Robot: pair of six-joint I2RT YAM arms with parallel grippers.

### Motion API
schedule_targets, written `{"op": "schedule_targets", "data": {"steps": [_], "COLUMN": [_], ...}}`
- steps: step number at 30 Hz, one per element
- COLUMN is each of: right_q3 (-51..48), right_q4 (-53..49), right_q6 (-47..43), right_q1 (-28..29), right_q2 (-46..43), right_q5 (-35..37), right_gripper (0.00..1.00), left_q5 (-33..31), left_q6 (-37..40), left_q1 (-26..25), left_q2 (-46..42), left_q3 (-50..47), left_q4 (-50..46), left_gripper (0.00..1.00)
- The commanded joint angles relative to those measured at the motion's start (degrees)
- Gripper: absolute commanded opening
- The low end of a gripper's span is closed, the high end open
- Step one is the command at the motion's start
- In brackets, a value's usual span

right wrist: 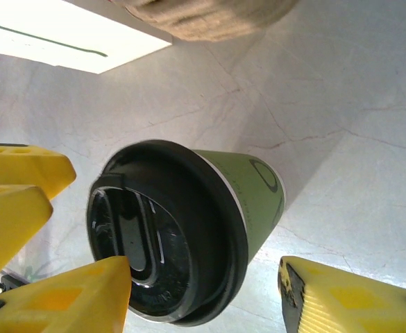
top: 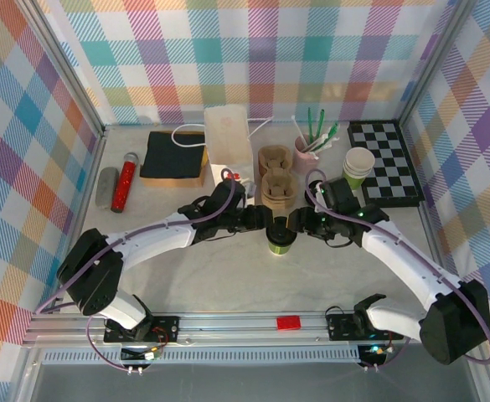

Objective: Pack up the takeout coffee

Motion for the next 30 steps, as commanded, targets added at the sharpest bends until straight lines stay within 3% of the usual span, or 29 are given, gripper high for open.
{"op": "schedule_targets", "data": {"steps": [1,15,30], "right_q3": [2.1,1.6,-3.1], "right_q4": [-2.2,0.2,2.8], "right_q6": [-1.9,-2.8,-0.7], "right_q1": [-0.2,-1.4,-1.4], "right_q2": [1.3,5.3,4.0], "right_q5": [1.0,-0.2,-0.8], "right_gripper": [0.58,0.55,0.50], "left_q5": [0.1,2.0,-0.5], "left_q6": [2.0,2.0,1.2], "left_q1": [0.3,0.2,-1.1], "left_q2": [1.6,3.4,3.9], "left_q3": [1.8,1.6,-2.1], "left_q4": [-2.3,-0.5,0.7], "left_gripper": [0.51,0.51,0.48]}}
